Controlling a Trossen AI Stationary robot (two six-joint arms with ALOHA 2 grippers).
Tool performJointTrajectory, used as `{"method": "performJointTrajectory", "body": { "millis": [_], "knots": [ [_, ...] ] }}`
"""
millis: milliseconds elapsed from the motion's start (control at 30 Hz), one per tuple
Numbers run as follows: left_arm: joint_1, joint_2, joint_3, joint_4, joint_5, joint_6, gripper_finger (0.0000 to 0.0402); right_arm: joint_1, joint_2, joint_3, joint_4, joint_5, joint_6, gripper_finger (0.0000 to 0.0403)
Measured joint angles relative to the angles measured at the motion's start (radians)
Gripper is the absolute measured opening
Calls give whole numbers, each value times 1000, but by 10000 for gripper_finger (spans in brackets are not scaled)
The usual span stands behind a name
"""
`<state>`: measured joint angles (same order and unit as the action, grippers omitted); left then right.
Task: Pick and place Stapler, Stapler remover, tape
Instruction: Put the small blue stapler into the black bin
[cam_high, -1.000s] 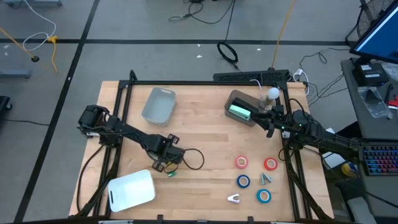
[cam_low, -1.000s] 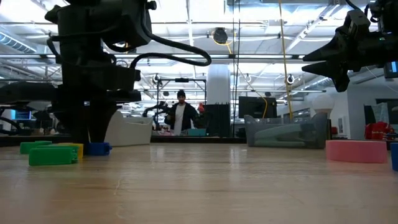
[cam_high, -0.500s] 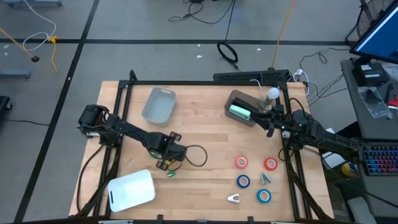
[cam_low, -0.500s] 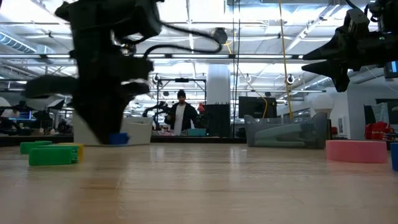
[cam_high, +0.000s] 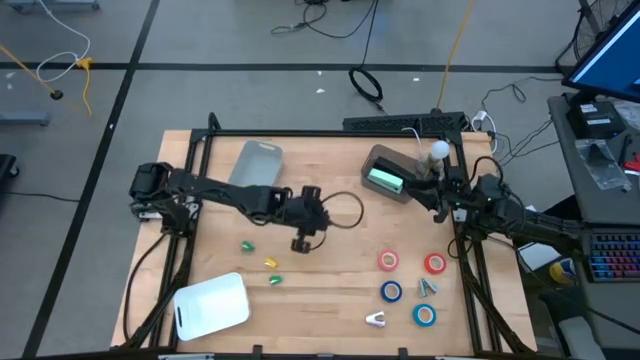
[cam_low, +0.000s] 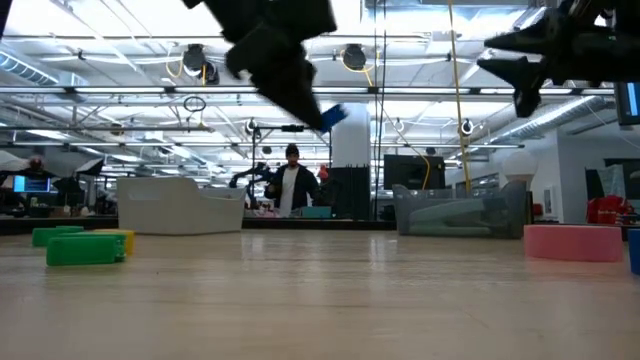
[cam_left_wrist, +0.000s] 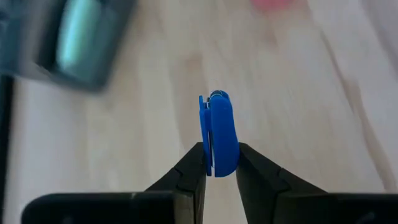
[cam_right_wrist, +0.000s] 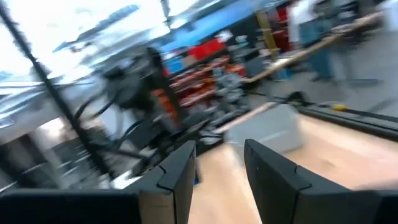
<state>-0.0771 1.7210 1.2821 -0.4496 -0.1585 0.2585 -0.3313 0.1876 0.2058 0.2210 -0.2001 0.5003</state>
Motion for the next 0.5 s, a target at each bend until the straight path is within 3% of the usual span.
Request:
{"method": "performJointTrajectory", "body": {
  "millis": [200,500],
  "knots": [
    [35,-2,38,192,1,-40,76,24,225,0,245,-88,-46,130],
    [56,-2,38,382,0,-142,76,104,578,1,635,-78,-131,130]
  ]
}}
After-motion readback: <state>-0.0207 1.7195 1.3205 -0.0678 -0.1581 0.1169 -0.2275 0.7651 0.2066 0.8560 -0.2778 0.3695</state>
